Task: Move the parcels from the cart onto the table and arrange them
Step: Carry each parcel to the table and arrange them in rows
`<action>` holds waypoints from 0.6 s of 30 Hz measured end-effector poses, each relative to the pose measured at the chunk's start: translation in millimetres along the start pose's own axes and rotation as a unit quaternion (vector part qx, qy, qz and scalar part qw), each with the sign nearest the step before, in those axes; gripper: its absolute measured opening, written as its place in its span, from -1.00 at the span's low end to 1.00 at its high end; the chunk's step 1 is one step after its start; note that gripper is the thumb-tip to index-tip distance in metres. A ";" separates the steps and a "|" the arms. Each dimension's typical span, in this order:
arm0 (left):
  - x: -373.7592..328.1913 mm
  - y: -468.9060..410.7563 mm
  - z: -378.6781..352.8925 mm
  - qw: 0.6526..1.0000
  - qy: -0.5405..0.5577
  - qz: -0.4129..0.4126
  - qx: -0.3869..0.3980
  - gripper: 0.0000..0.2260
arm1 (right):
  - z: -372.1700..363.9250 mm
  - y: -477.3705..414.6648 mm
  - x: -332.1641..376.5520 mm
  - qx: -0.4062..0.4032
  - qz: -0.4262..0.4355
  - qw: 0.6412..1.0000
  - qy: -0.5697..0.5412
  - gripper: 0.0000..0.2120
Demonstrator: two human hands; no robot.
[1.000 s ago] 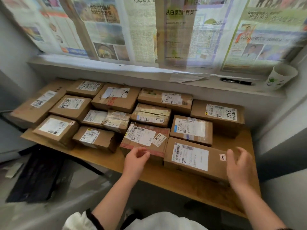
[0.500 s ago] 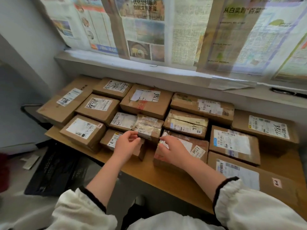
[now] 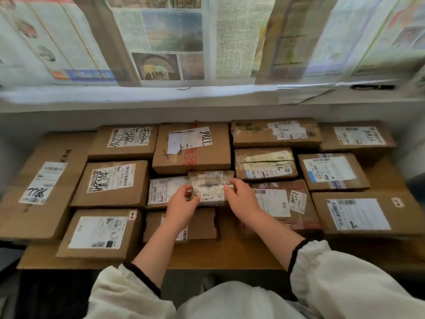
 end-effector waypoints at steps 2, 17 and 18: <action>2.8 -2.6 1.2 1.000 0.009 -0.001 0.009 -0.61 | -3.2 -1.4 -0.7 -0.010 -0.049 0.998 -0.035 -0.58; -60.4 44.4 36.3 0.985 0.021 -0.166 -0.050 -0.62 | 62.3 26.9 33.1 -0.031 -0.180 0.898 -0.401 -0.68; -70.0 50.0 39.9 0.981 0.036 -0.178 -0.061 -0.62 | 70.7 29.8 38.0 -0.025 -0.163 0.896 -0.412 -0.68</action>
Point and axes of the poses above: each hand's wrist, its own y-axis away from the middle knuckle, its own z-axis out of the back of the hand, x = y × z, the point moved 6 cm from there along -y, towards the middle knuckle, and after that the axes turned 1 degree about z, right-handed, at the moved point
